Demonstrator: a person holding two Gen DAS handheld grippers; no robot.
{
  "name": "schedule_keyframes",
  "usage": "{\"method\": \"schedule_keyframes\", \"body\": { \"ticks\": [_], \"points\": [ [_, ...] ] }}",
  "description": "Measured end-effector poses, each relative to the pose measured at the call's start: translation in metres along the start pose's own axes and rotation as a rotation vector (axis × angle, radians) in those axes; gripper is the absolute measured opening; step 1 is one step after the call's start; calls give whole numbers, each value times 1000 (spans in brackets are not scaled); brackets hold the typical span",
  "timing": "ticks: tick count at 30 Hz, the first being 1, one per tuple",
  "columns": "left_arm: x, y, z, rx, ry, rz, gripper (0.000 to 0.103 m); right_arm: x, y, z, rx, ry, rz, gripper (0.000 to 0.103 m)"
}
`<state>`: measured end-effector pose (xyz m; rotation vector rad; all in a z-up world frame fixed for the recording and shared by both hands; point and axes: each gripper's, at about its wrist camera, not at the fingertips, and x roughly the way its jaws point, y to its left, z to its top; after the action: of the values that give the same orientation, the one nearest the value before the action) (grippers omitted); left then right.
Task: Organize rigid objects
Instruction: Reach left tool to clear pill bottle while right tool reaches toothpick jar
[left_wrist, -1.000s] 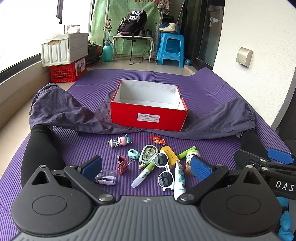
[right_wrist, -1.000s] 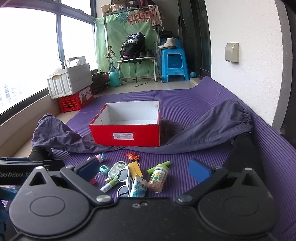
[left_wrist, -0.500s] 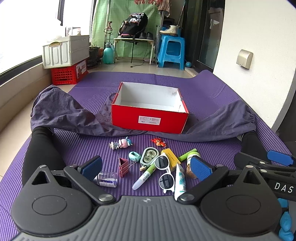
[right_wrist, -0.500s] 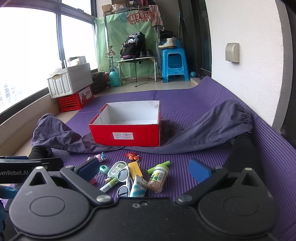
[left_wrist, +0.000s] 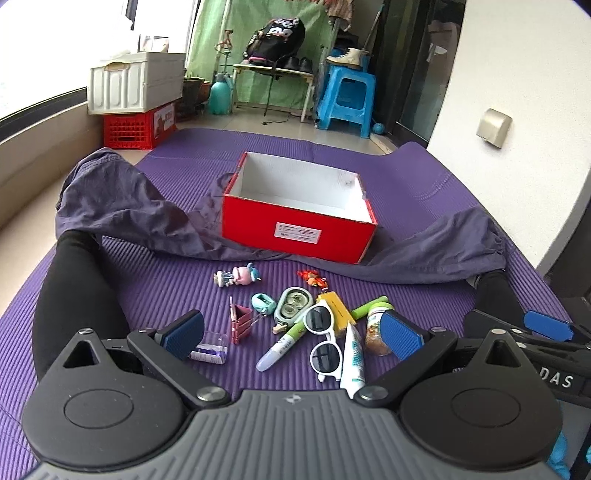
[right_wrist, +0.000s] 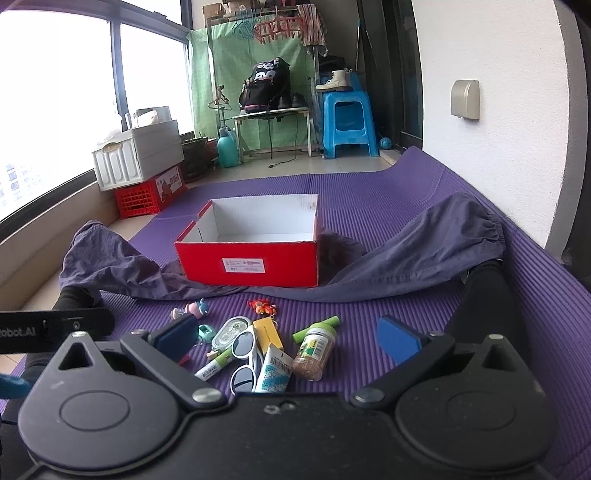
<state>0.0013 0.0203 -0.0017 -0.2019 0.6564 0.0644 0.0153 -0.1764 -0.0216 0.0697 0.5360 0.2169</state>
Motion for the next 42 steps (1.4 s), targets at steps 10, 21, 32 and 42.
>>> {"method": "schedule_keyframes", "body": {
  "ticks": [10,21,32,42],
  "points": [
    [58,21,-11,-85,244,-20,102,43,-13,2,-22,72,-26,102],
    [106,33,-11,-66,228,112,102,125,-31,-16,-72,176,-100,98],
    [184,69,-10,-109,333,194,102,174,-36,-24,-81,265,-87,91],
    [213,82,-20,-160,423,194,101,208,-40,-29,-63,328,-85,86]
  ]
}}
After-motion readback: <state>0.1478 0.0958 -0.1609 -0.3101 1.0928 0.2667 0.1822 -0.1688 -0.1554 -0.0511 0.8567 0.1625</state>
